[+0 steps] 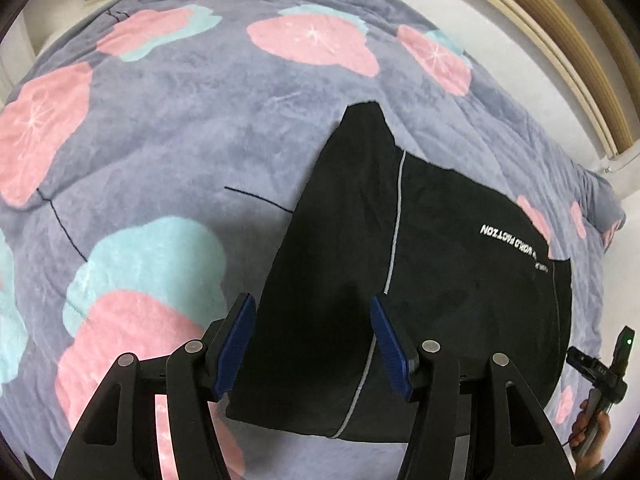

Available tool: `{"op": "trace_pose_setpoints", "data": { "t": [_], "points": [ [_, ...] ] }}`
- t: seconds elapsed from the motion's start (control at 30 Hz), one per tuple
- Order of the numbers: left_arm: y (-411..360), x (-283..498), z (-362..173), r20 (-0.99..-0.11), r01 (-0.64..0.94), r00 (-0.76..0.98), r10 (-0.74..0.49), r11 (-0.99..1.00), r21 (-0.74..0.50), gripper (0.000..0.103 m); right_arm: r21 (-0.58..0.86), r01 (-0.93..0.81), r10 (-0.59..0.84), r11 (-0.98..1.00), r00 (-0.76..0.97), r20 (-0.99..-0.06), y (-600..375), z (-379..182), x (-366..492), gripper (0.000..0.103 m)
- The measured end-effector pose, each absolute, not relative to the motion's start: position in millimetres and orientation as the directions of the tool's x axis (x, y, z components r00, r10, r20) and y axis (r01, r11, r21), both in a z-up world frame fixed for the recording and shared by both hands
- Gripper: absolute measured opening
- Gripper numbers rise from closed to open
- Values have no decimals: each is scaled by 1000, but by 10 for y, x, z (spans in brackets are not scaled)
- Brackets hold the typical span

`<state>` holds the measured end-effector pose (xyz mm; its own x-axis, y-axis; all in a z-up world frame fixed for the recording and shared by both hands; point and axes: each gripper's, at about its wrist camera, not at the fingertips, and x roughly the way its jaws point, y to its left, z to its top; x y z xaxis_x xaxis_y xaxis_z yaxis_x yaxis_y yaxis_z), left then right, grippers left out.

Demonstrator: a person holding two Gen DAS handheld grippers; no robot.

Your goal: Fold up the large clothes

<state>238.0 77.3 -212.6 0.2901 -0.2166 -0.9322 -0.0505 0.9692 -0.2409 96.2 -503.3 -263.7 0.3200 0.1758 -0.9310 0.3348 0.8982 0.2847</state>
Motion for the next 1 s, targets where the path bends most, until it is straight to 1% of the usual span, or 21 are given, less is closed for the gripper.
{"op": "trace_pose_setpoints", "data": {
  "t": [0.13, 0.3, 0.37, 0.4, 0.47, 0.57, 0.67, 0.83, 1.0],
  "points": [
    [830, 2459, -2250, -926, -66, 266, -267, 954, -294, 61, 295, 311, 197, 903, 309, -931, -4989, -2786, 1083, 85],
    [944, 2666, -2537, -921, -120, 221, -322, 928, -353, 62, 308, 279, 220, 910, 305, -927, -4961, -2922, 1239, 85],
    [987, 2759, -2676, -905, -145, 190, -380, 901, -409, 65, 334, 274, 248, 902, 304, -920, -4976, -2978, 1289, 88],
    [997, 2795, -2738, -895, -154, 174, -412, 886, -438, 69, 356, 270, 272, 895, 304, -913, -4987, -3014, 1312, 89],
    [995, 2853, -2840, -872, -161, 148, -466, 859, -486, 70, 412, 251, 336, 876, 297, -894, -4999, -3086, 1361, 93],
    [960, 2922, -2984, -843, -169, 111, -527, 825, -539, 75, 478, 205, 418, 854, 276, -866, -4978, -3217, 1453, 99],
    [930, 2974, -3079, -810, -186, 92, -579, 790, -585, 76, 529, 204, 473, 824, 266, -840, -4993, -3340, 1538, 102],
    [858, 3059, -3148, -800, -179, 74, -595, 782, -598, 79, 625, 247, 568, 740, 268, -778, -5069, -3552, 1705, 103],
    [854, 3169, -3244, -763, -202, 51, -644, 741, -640, 80, 691, 210, 641, 691, 261, -721, -5056, -3637, 1799, 103]
  ]
}}
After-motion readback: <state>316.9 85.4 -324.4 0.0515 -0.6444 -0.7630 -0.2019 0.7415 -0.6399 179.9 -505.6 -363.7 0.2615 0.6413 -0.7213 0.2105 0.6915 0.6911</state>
